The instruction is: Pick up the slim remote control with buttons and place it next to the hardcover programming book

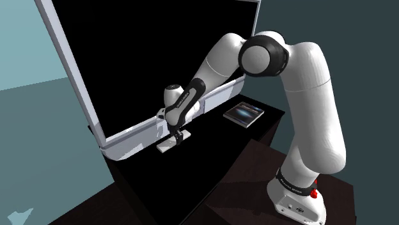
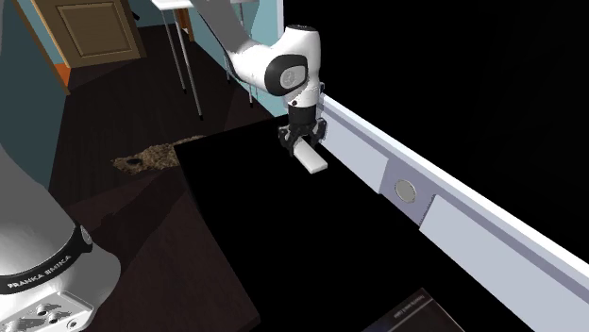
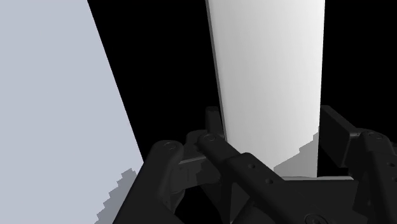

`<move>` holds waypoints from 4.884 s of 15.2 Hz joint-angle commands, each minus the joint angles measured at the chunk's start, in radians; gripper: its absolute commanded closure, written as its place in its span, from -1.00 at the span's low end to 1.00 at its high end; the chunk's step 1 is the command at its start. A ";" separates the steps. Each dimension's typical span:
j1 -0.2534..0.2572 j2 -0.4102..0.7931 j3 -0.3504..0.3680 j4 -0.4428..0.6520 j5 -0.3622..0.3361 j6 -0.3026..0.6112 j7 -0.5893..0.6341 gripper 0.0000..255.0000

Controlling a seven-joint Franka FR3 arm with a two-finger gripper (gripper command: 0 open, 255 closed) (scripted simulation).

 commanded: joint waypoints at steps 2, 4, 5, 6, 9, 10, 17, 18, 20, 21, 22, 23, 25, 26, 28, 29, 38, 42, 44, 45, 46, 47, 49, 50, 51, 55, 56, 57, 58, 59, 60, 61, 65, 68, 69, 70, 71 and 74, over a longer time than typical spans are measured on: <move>0.004 -0.032 -0.002 0.000 -0.003 -0.031 0.004 1.00; 0.005 -0.054 -0.003 -0.003 -0.004 -0.051 0.005 1.00; 0.005 -0.065 -0.004 -0.004 -0.005 -0.061 0.006 1.00; 0.006 -0.076 -0.004 -0.004 -0.006 -0.071 0.006 1.00; 0.007 -0.106 -0.006 -0.005 -0.008 -0.100 0.008 1.00; -0.006 -0.126 -0.010 -0.038 -0.006 -0.087 -0.011 1.00; -0.104 -0.248 -0.043 -0.239 0.007 -0.008 -0.156 1.00; -0.119 -0.263 -0.049 -0.264 0.009 0.001 -0.179 1.00; -0.149 -0.292 -0.062 -0.309 0.013 0.018 -0.226 1.00; -0.165 -0.305 -0.069 -0.330 0.015 0.025 -0.251 1.00; -0.180 -0.318 -0.077 -0.350 0.017 0.033 -0.276 1.00; -0.196 -0.330 -0.085 -0.369 0.019 0.039 -0.301 1.00; -0.228 -0.353 -0.102 -0.404 0.022 0.051 -0.354 1.00; -0.244 -0.363 -0.111 -0.419 0.024 0.056 -0.381 1.00; -0.277 -0.381 -0.130 -0.447 0.027 0.065 -0.436 1.00; -0.294 -0.389 -0.140 -0.459 0.028 0.069 -0.465 1.00; -0.403 -0.375 -0.196 -0.505 0.072 0.125 -0.670 1.00; -0.416 -0.313 -0.175 -0.499 0.117 0.179 -0.703 1.00; -0.425 -0.281 -0.161 -0.494 0.139 0.206 -0.720 1.00; -0.430 -0.265 -0.154 -0.492 0.150 0.219 -0.728 1.00; -0.435 -0.249 -0.146 -0.489 0.160 0.232 -0.736 1.00; -0.441 -0.233 -0.138 -0.485 0.171 0.244 -0.744 1.00; -0.454 -0.200 -0.121 -0.478 0.190 0.269 -0.759 1.00; -0.461 -0.184 -0.112 -0.474 0.199 0.282 -0.765 1.00; -0.465 -0.176 -0.107 -0.472 0.203 0.288 -0.769 1.00; -0.465 -0.176 -0.107 -0.472 0.203 0.288 -0.769 1.00; -0.465 -0.176 -0.107 -0.472 0.203 0.288 -0.769 1.00; -0.465 -0.176 -0.107 -0.472 0.203 0.288 -0.769 1.00; -0.465 -0.176 -0.107 -0.472 0.203 0.288 -0.769 1.00; -0.465 -0.176 -0.107 -0.472 0.203 0.288 -0.769 1.00; -0.465 -0.176 -0.107 -0.472 0.203 0.288 -0.769 -1.00; -0.465 -0.176 -0.107 -0.472 0.203 0.288 -0.769 -1.00; -0.465 -0.176 -0.107 -0.472 0.203 0.288 -0.769 -1.00; -0.414 -0.297 -0.174 -0.499 0.132 0.194 -0.714 -1.00; -0.404 -0.329 -0.188 -0.504 0.110 0.168 -0.698 -1.00; -0.406 -0.329 -0.186 -0.504 0.109 0.168 -0.698 -1.00; -0.406 -0.329 -0.186 -0.504 0.108 0.168 -0.697 -1.00; -0.407 -0.329 -0.186 -0.504 0.108 0.168 -0.697 -1.00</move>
